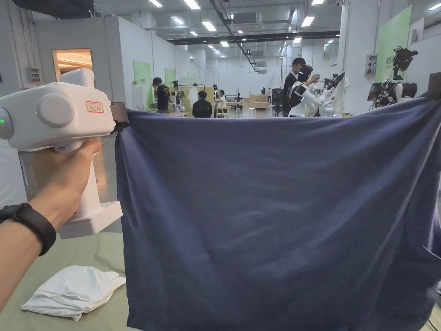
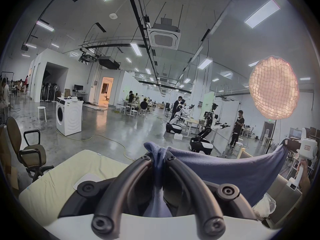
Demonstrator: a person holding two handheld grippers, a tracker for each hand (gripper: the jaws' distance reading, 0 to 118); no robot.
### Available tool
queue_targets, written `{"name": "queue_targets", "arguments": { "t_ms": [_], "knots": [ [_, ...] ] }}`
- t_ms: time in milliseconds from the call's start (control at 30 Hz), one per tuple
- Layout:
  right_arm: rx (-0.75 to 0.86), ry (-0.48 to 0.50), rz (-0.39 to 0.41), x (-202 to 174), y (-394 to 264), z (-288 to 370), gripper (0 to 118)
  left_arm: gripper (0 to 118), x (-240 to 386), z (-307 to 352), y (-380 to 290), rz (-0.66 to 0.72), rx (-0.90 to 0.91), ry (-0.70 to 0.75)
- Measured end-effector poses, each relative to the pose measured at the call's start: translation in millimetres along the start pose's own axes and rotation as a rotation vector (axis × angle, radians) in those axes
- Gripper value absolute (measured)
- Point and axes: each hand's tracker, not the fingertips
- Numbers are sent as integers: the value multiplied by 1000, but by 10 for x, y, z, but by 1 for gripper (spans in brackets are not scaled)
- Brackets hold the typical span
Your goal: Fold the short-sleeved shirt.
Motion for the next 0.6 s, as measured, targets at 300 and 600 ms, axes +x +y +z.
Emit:
{"name": "queue_targets", "arguments": {
  "t_ms": [300,600],
  "knots": [
    [9,-32,24,-150,25,-361,4,11,146,-388,13,-37,9,22],
    [-218,23,22,-197,-1211,-618,4,11,-90,-701,-1273,-32,-241,-3]
  ]
}}
